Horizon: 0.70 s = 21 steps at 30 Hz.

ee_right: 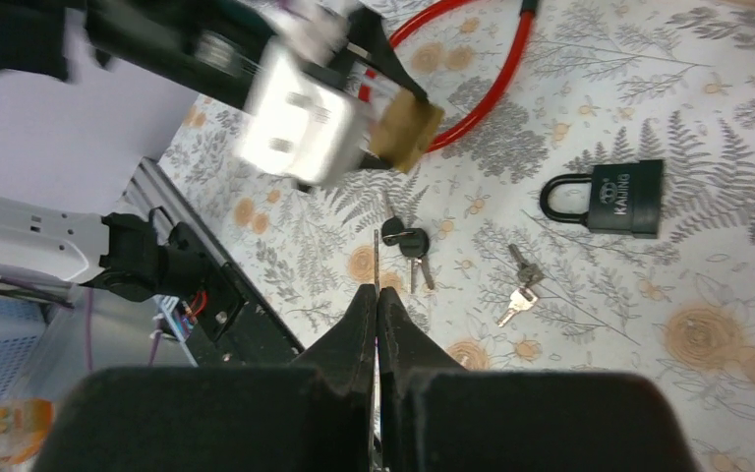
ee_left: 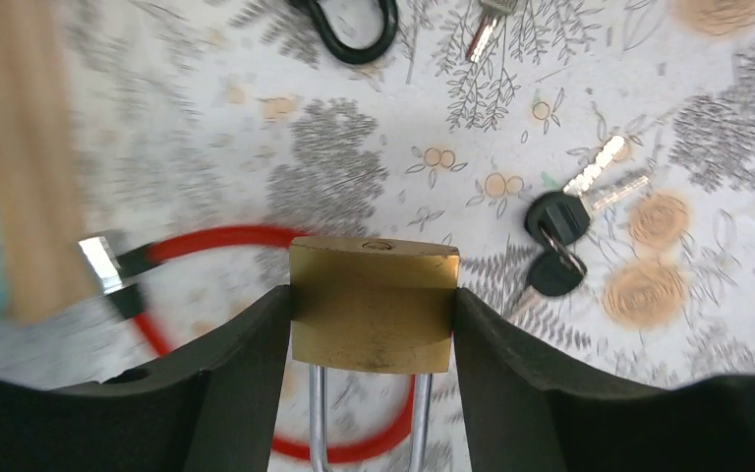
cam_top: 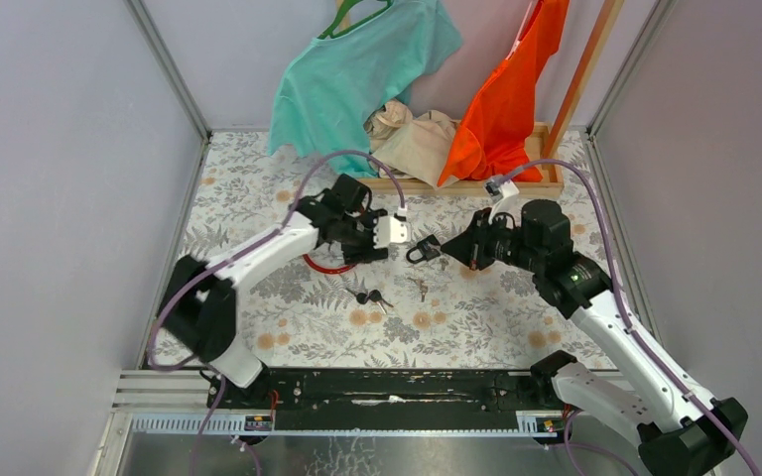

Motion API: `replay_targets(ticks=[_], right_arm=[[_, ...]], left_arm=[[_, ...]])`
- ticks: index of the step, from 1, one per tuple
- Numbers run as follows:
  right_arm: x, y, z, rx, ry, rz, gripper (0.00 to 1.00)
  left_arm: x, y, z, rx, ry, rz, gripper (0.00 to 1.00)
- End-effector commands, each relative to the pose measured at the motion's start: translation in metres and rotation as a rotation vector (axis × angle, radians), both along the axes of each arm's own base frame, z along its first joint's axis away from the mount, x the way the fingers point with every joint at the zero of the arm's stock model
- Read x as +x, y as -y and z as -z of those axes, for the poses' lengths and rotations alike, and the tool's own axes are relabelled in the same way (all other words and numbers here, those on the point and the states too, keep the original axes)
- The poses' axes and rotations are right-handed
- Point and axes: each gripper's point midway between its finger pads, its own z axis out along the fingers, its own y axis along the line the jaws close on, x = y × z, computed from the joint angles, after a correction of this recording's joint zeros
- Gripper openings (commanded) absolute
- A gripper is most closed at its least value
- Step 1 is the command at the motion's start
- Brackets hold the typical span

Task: Unlock with the key

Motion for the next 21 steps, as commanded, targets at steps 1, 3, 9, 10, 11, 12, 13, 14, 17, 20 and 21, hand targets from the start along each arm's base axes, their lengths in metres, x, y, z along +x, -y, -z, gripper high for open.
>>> replay_targets(ticks=[1,3,9,10,11,12,13,14,17,20,21], right_arm=[[0.000,-0.018,-0.035,0.105,0.048,-0.080,0.00],[0.001,-0.024,-0.040,0.125,0.046,-0.106,0.00],[0.002,-0.039,-0.053,0.143,0.058,-0.181,0.00],[0.000,-0.041,-0.056,0.145,0.065,-0.194,0.00],[-0.003,-0.043,-0.058,0.145,0.072,-0.210,0.00],[-0.005,-0.044,-0.060,0.142,0.080,-0.221,0.00],[-0.009,-0.046,-0.061,0.134,0.086,-0.233,0.00],[-0.013,-0.049,-0.062,0.128,0.093,-0.249,0.00],[-0.023,-0.054,-0.070,0.123,0.137,-0.271,0.00],[-0.029,-0.059,-0.078,0.110,0.188,-0.278,0.00],[-0.031,-0.061,-0.078,0.099,0.201,-0.277,0.00]], left_arm=[[-0.023,-0.019,-0.103,-0.028,0.151,0.128,0.10],[-0.033,-0.024,-0.135,-0.060,0.218,0.159,0.08],[-0.050,-0.017,-0.187,-0.214,0.360,0.204,0.00],[-0.051,-0.017,-0.191,-0.228,0.376,0.208,0.00],[-0.051,-0.016,-0.197,-0.242,0.400,0.210,0.00],[-0.052,-0.016,-0.203,-0.259,0.423,0.213,0.00],[-0.055,-0.015,-0.208,-0.277,0.437,0.217,0.00],[-0.059,-0.014,-0.212,-0.294,0.446,0.234,0.00],[-0.079,-0.009,-0.225,-0.356,0.498,0.347,0.00],[-0.093,-0.001,-0.239,-0.446,0.519,0.379,0.00],[-0.095,0.002,-0.243,-0.475,0.525,0.375,0.00]])
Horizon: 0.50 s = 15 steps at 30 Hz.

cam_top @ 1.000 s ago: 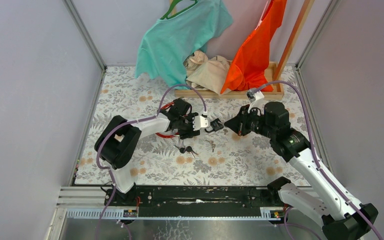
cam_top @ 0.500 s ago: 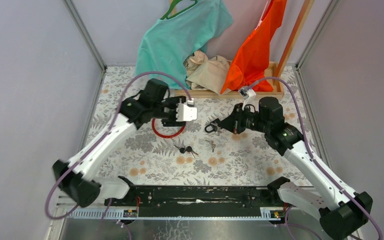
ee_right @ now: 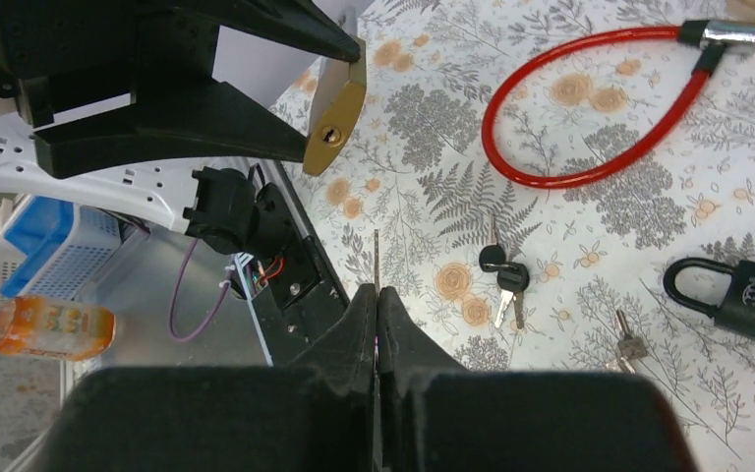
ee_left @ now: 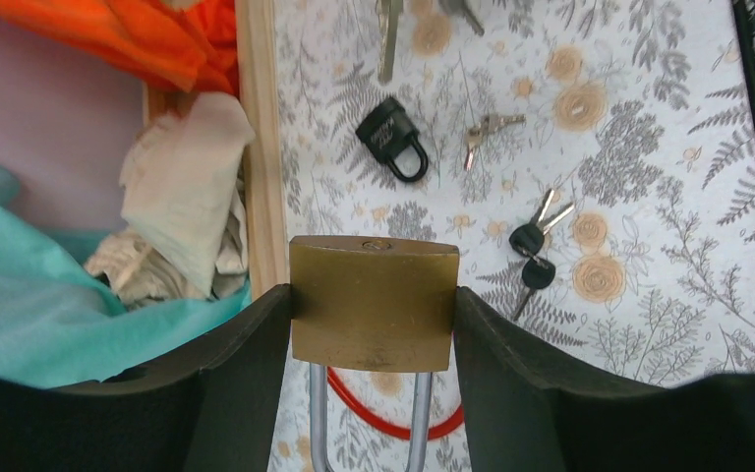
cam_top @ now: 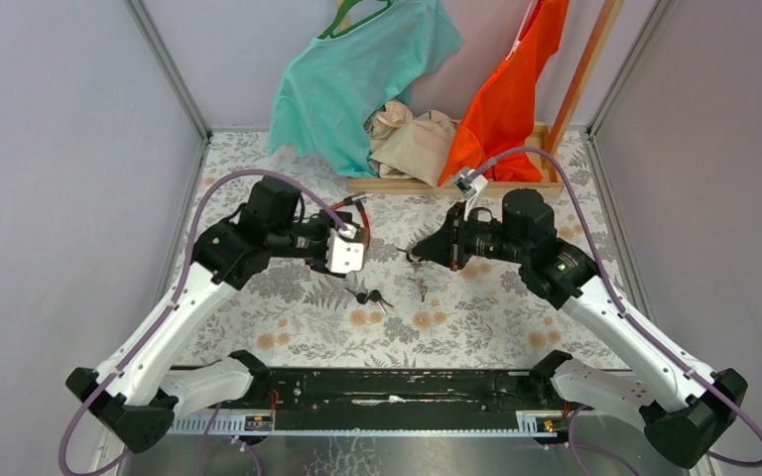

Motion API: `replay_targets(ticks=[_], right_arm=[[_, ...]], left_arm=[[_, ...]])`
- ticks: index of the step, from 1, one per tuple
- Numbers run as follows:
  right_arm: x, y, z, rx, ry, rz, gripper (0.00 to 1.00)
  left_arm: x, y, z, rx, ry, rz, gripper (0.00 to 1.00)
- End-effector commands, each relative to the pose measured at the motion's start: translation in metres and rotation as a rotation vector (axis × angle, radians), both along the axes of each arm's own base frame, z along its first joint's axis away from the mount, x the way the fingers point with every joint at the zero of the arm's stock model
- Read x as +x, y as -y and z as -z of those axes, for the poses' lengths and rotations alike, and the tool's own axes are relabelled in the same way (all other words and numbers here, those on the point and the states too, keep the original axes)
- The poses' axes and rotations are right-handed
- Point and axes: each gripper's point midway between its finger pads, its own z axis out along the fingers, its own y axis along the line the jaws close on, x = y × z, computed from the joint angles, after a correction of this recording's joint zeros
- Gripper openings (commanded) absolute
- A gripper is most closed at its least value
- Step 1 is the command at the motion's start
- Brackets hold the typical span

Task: Unlock with the key

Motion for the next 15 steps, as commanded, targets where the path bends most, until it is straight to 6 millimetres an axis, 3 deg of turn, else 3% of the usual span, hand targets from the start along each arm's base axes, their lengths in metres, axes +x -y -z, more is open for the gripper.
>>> replay_targets(ticks=[1,10,15], right_arm=[[-0.007,-0.007,-0.041,0.028,0.166,-0.004,0.00],[-0.009,-0.021,-0.063,0.045,0.251,0.007,0.00],[-0.010,-0.029,-0.061,0.032,0.269,0.004,0.00]], left_arm=[[-0.015,0.023,-0.054,-0.216,0.151,0.115,0.00],[-0.012,0.032,-0.063,-0.311,0.238,0.070,0.00],[-0.012,0.034,-0.064,-0.318,0.225,0.053,0.00]])
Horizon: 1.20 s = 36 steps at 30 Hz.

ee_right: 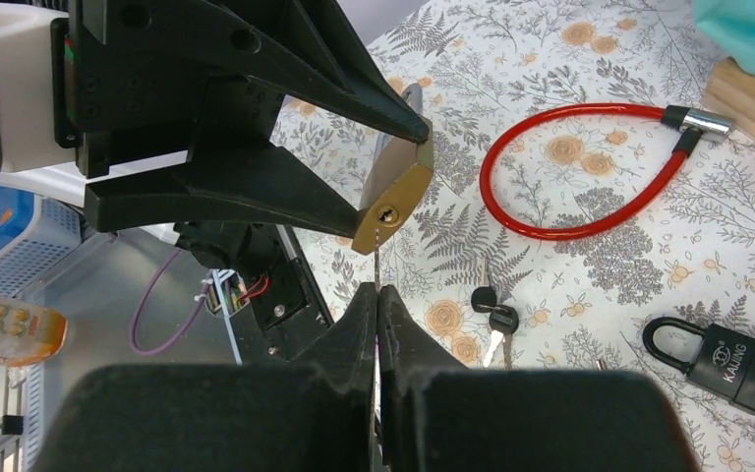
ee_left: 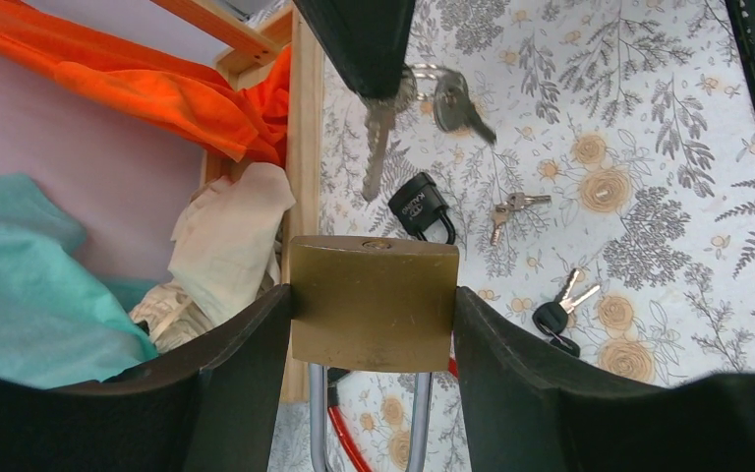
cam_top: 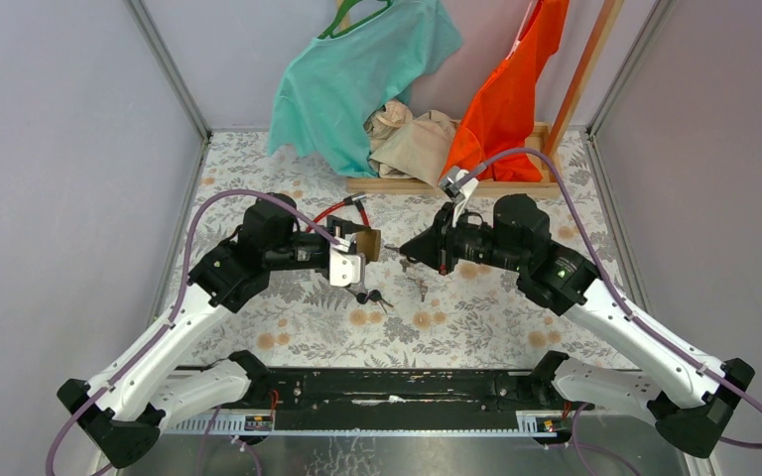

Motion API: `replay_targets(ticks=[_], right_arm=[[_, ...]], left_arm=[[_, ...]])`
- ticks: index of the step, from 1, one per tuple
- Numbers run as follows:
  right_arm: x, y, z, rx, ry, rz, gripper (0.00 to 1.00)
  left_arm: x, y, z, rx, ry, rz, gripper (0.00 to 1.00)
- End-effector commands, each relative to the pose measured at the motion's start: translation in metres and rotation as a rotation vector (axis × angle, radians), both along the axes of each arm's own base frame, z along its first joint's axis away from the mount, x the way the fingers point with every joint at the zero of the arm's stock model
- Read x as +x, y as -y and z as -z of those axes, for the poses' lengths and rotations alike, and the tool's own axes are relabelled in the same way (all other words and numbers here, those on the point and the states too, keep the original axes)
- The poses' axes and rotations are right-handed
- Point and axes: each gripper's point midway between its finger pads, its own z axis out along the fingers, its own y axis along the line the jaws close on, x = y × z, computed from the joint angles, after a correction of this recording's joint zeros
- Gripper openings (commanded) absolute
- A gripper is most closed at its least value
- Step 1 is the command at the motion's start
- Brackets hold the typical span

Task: Unlock with the key

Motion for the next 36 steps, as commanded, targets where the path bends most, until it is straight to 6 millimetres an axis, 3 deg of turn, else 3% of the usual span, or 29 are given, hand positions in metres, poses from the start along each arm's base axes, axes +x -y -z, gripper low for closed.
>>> replay_targets(ticks=[1,16,36], right_arm=[[0.006,-0.008,-0.031,0.052,0.103,0.015,0.00],[0.008,-0.015,-0.030,0.029,0.103,0.011,0.00],[-0.007,-0.010,-0.025,0.012,0.073,-0.033,0.00]], left_arm=[[0.009,0.011,-0.048,-0.128,0.136,-0.016,0.00],[0.008,0.014,-0.042,-0.112,0.134,-0.030,0.00],[0.003,0.013,-0.042,-0.083,0.184,-0.010,0.00]])
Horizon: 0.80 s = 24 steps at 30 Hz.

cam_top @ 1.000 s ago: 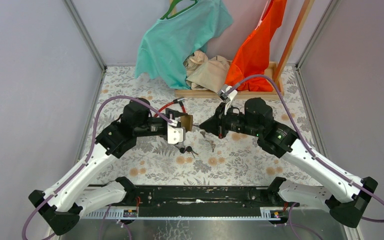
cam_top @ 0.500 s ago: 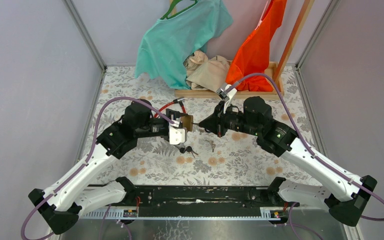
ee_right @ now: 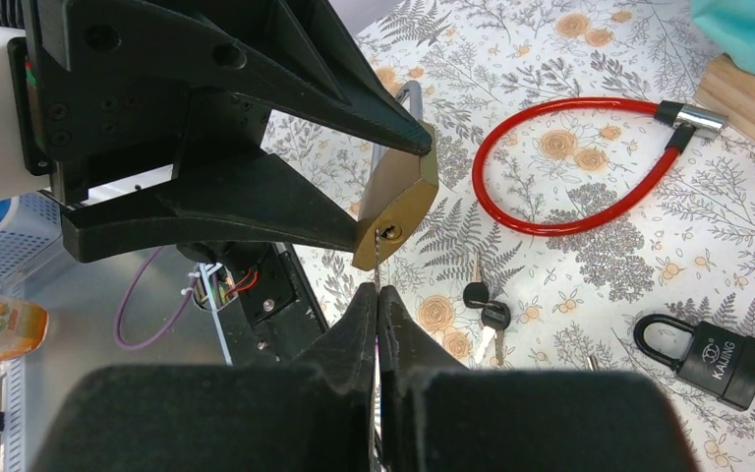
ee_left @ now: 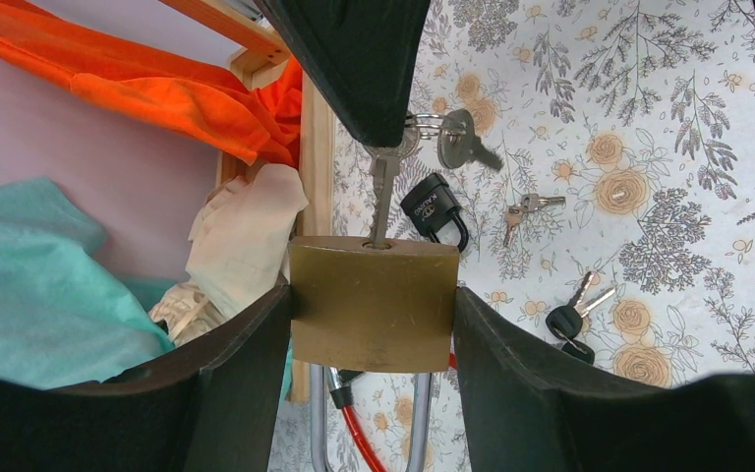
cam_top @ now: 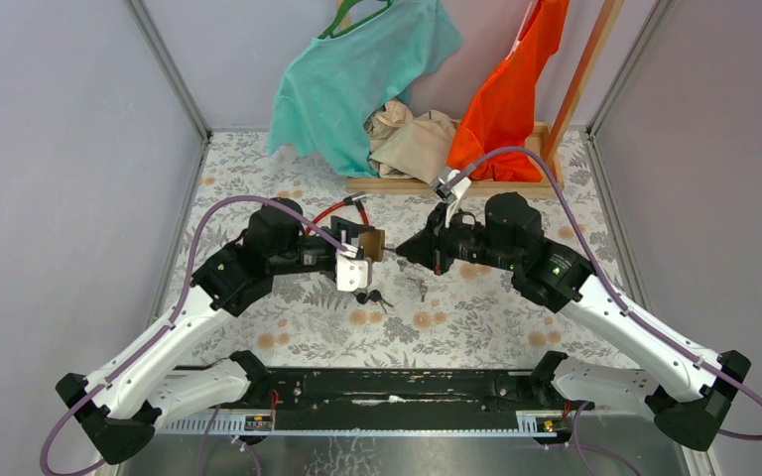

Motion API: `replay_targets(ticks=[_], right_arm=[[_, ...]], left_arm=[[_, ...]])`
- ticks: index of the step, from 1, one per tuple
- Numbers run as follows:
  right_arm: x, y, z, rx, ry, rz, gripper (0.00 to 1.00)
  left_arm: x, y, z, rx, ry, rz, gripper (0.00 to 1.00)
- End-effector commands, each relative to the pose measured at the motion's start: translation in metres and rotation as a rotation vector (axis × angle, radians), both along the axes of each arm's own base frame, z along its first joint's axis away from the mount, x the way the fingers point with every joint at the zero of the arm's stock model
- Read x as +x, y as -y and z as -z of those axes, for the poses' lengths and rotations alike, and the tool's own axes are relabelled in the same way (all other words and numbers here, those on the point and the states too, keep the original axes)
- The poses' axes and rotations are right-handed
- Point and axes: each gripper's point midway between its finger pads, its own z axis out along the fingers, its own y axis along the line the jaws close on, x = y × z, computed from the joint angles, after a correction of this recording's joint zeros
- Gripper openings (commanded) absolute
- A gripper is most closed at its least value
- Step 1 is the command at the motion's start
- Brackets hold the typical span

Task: Unlock with the key

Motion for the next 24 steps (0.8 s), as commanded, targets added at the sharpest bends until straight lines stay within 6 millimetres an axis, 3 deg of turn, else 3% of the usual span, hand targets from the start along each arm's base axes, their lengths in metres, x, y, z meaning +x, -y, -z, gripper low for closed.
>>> replay_targets(ticks=[1,8,24], right_arm=[[-0.008,-0.002,-0.028,0.048,0.047,-0.036,0.00],[-0.007,-0.002,-0.021,0.029,0.025,-0.026,0.00],[-0.017,-0.003,-0.032,0.120,0.009,-0.048,0.00]], left_arm=[[0.003,0.005,-0.039,-0.086,0.143,0.014,0.00],[0.001,0.005,-0.041,-0.089,0.154,0.024,0.00],[-0.012,0.007,-0.045,-0.092,0.219,0.095,0.00]])
